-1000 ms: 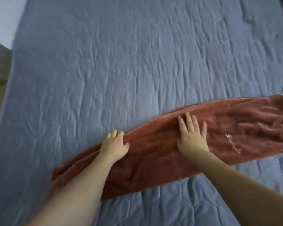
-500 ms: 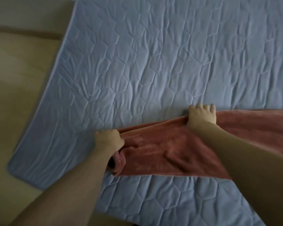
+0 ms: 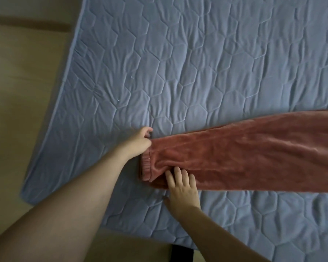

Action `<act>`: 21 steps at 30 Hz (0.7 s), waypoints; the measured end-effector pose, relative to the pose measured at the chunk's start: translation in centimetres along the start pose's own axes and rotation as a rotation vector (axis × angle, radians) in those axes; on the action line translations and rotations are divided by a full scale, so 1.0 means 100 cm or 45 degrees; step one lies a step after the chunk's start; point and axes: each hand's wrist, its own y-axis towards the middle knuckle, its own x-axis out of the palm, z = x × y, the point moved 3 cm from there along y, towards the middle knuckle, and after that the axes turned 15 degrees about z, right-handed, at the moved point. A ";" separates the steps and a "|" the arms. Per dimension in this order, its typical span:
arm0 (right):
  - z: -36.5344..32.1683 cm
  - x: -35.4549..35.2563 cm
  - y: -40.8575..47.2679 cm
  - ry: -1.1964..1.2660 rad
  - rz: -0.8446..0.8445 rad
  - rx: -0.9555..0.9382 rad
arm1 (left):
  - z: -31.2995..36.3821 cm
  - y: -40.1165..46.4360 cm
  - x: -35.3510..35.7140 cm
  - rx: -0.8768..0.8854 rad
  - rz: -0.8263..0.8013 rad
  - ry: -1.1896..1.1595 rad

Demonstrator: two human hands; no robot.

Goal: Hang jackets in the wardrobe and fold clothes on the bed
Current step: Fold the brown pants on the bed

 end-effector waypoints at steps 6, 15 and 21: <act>-0.003 0.017 0.025 -0.144 0.069 0.073 | -0.004 0.009 0.015 0.121 -0.055 0.236; 0.041 -0.052 0.023 0.527 0.296 0.048 | 0.033 -0.004 -0.026 -0.103 0.064 -0.302; 0.126 -0.133 -0.018 1.340 0.566 0.657 | 0.159 -0.036 -0.069 -0.278 0.109 -0.571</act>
